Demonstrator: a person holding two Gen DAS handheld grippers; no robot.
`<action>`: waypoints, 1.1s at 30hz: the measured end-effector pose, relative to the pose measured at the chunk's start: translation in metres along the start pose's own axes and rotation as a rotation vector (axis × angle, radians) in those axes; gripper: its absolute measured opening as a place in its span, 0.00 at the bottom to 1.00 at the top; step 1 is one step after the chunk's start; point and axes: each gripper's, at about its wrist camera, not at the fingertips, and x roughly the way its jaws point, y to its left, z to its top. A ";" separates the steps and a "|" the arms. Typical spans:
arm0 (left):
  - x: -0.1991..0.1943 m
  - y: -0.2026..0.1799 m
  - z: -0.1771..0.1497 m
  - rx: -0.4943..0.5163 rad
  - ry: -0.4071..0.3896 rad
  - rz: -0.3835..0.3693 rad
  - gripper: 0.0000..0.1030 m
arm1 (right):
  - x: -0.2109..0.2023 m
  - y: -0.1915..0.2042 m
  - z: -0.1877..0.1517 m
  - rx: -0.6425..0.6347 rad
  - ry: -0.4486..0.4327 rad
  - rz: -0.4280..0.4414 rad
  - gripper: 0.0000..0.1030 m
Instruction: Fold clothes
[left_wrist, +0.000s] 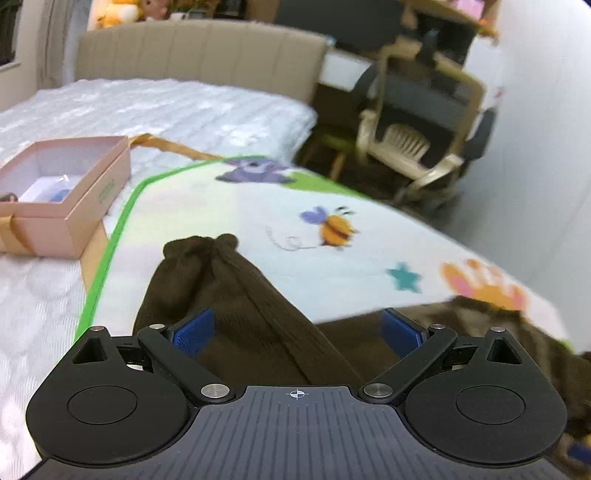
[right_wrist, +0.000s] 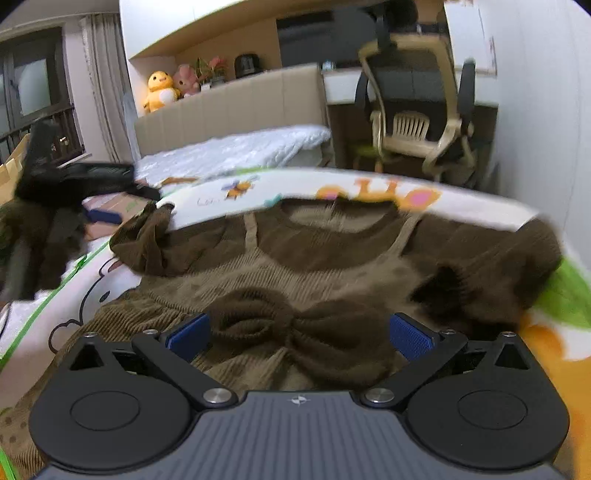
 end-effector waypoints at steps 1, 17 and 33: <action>0.010 -0.001 0.002 0.006 0.014 0.023 0.96 | 0.002 0.001 -0.001 0.010 0.007 0.009 1.00; -0.053 0.048 -0.038 -0.019 -0.157 0.037 0.10 | -0.038 0.025 -0.032 0.059 0.059 0.067 1.00; -0.073 0.085 -0.054 -0.287 -0.082 -0.087 0.76 | -0.054 0.022 0.009 -0.018 -0.104 -0.217 1.00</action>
